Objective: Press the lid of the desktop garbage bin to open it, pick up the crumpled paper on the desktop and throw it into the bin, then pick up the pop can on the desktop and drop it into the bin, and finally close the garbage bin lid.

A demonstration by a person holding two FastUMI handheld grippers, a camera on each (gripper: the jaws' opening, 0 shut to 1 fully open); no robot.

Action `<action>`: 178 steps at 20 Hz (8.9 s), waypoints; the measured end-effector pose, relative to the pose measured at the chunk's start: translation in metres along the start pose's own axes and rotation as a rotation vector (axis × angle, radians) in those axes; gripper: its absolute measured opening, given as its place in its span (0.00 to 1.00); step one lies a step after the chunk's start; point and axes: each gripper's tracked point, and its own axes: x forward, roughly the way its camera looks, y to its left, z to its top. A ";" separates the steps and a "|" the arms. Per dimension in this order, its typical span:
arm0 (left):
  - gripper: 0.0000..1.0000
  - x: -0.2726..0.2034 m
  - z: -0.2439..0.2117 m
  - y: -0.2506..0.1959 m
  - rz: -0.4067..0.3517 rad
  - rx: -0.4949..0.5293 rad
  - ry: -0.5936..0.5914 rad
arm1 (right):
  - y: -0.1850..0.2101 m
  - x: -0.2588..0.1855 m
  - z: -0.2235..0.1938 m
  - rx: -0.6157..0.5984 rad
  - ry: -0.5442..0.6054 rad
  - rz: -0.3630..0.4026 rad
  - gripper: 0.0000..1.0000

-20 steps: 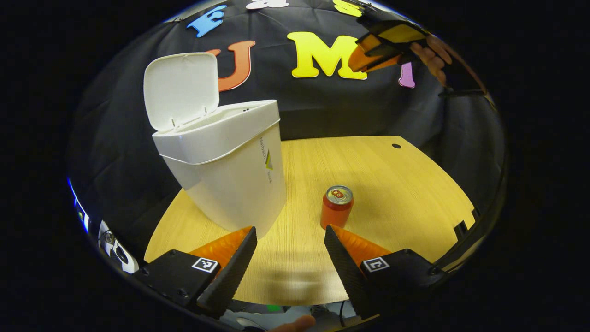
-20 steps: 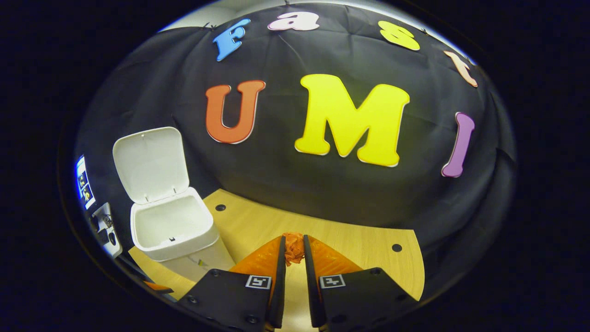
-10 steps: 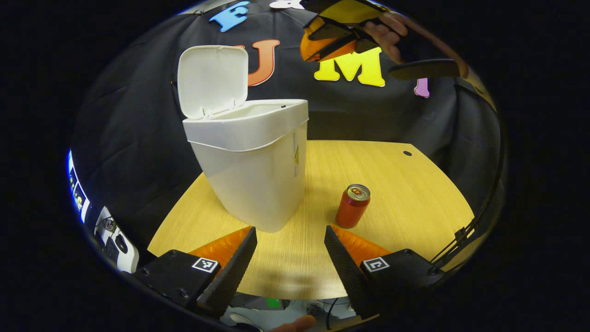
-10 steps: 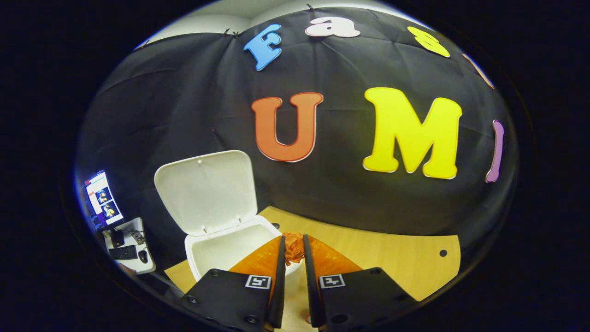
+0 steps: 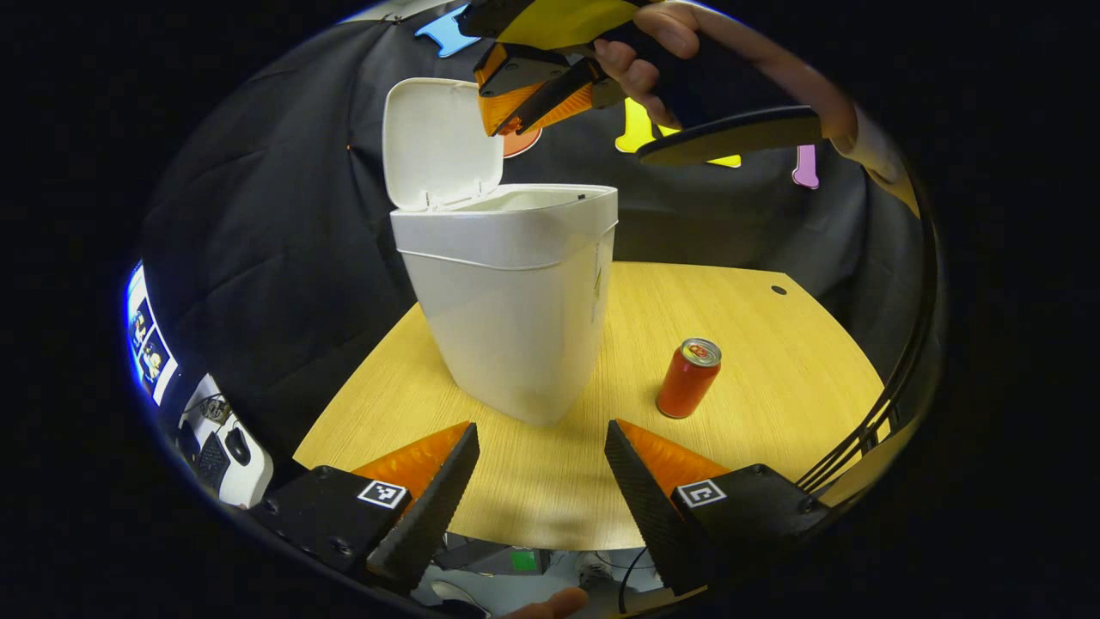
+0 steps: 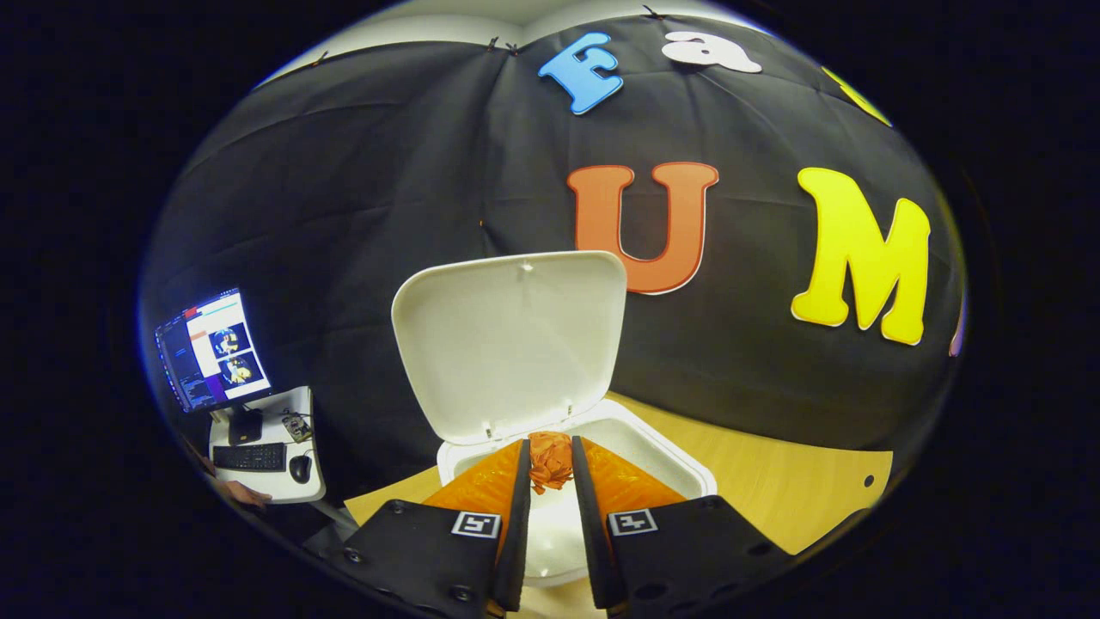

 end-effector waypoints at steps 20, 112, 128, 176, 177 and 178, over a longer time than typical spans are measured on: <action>0.98 0.050 0.002 -0.087 -0.231 0.124 0.001 | -0.151 -0.069 -0.029 0.128 -0.011 -0.263 0.94; 0.89 0.080 0.264 0.058 0.178 -0.051 -0.190 | -0.286 -0.195 -0.218 0.316 0.307 -0.430 0.95; 0.90 0.058 0.418 0.112 0.330 -0.235 -0.429 | -0.294 -0.200 -0.220 0.291 0.311 -0.391 0.95; 0.96 0.110 0.222 -0.005 0.573 -0.230 -0.324 | -0.341 -0.198 -0.318 0.394 0.384 -0.172 0.96; 0.96 0.107 0.227 -0.006 0.568 -0.193 -0.299 | -0.342 -0.200 -0.314 0.383 0.381 -0.179 0.96; 0.95 0.107 0.228 -0.009 0.555 -0.170 -0.277 | -0.341 -0.203 -0.310 0.382 0.376 -0.183 0.96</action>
